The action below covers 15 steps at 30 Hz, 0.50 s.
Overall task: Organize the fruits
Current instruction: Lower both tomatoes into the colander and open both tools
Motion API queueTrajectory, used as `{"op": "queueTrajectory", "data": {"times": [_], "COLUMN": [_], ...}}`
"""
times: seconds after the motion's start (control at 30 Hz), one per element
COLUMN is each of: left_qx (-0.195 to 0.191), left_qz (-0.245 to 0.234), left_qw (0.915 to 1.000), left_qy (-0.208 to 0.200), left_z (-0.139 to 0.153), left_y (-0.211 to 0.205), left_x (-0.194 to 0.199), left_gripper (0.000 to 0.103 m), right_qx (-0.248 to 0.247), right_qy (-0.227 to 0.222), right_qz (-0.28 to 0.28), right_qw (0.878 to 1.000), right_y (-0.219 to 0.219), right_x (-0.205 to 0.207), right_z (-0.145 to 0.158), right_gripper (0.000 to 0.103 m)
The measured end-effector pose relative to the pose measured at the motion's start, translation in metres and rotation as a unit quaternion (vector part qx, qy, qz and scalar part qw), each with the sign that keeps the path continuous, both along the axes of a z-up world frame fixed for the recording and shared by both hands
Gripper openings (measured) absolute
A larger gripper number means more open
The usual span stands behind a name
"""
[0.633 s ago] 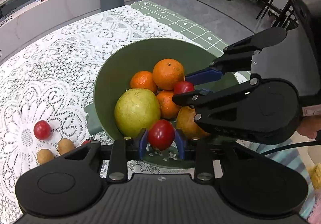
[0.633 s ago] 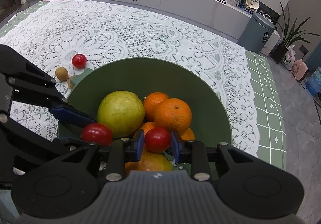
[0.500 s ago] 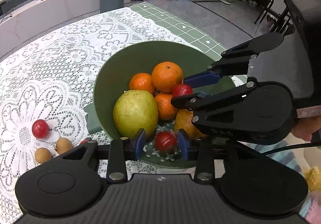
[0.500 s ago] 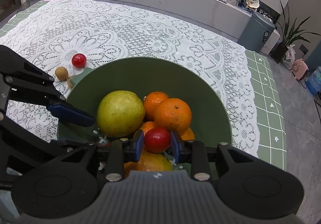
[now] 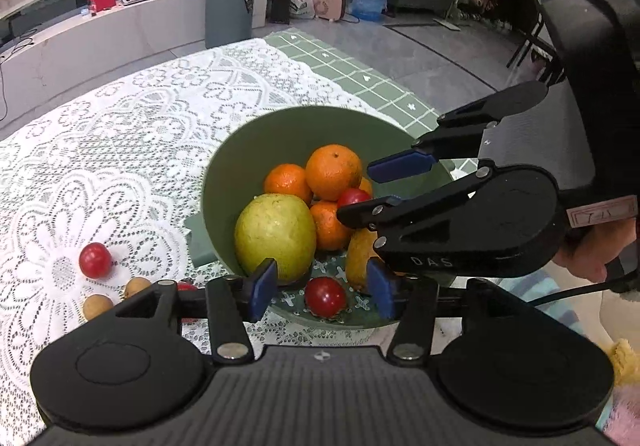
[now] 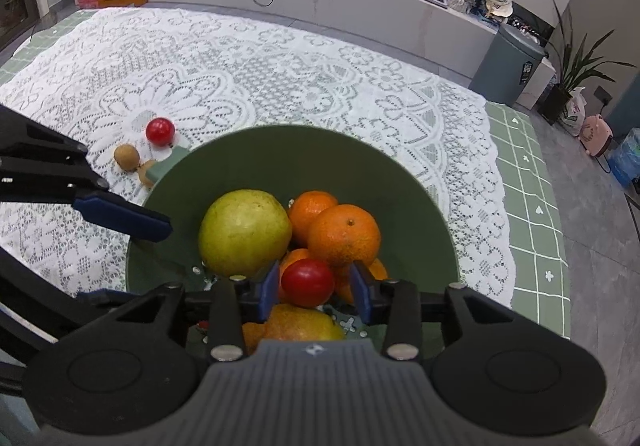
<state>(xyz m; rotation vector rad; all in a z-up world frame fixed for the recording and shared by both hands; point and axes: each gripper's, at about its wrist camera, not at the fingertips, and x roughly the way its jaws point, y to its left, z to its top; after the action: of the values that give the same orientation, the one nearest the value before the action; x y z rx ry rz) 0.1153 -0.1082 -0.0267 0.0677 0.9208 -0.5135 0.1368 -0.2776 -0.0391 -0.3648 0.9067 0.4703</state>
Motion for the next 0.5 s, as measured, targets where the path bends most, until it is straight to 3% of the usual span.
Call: {"op": "queueTrajectory", "data": {"times": [0.37,0.5], "left_qx": [-0.034,-0.043], "left_qz": [0.04,0.057], "left_qw": [0.998,0.9962], "left_qy": [-0.035,-0.05], "left_z": [0.018,0.023], "left_y": [0.026,0.04], "left_x": [-0.015,-0.021], "left_gripper": [0.064,0.066], "right_qx": [0.041,0.065], "right_qy": [-0.056,-0.069], "right_qz": [-0.057,-0.081], "right_qw": [0.996,0.992], "right_y": [0.001,0.004], "right_x": [-0.016,-0.027], "right_z": [0.022,0.027], "right_gripper": [0.063,0.067]}}
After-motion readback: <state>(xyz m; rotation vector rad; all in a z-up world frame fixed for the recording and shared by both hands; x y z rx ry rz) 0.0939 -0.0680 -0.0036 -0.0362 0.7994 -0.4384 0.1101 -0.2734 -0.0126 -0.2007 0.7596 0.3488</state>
